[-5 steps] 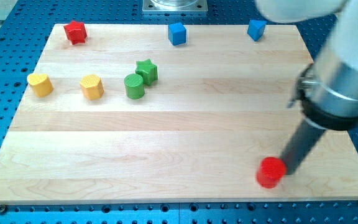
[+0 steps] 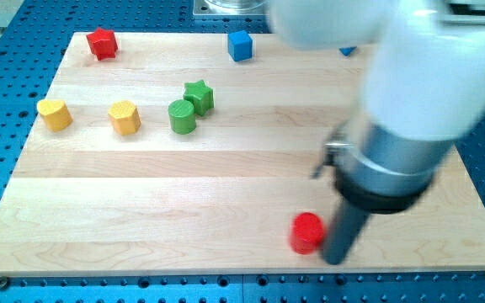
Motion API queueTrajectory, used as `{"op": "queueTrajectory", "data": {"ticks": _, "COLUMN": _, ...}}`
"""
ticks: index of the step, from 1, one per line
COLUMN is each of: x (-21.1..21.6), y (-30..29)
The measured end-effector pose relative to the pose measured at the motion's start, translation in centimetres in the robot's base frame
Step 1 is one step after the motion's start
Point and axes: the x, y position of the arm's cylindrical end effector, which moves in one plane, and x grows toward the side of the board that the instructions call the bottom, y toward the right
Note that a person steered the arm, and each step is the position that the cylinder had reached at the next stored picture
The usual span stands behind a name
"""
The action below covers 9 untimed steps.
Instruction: Move the red circle towards the bottom left
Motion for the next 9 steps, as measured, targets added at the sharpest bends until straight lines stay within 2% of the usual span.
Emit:
{"op": "queueTrajectory", "data": {"ticks": 1, "x": -1.5, "y": -7.7}}
{"op": "queueTrajectory", "data": {"ticks": 3, "x": -5.8, "y": -6.6}}
{"op": "queueTrajectory", "data": {"ticks": 5, "x": -5.8, "y": -21.5}}
{"op": "queueTrajectory", "data": {"ticks": 6, "x": -6.4, "y": -13.7}}
{"op": "queueTrajectory", "data": {"ticks": 7, "x": -4.5, "y": -12.8}}
{"op": "queueTrajectory", "data": {"ticks": 8, "x": -2.5, "y": -16.0}}
{"op": "queueTrajectory", "data": {"ticks": 9, "x": -2.5, "y": -14.7}}
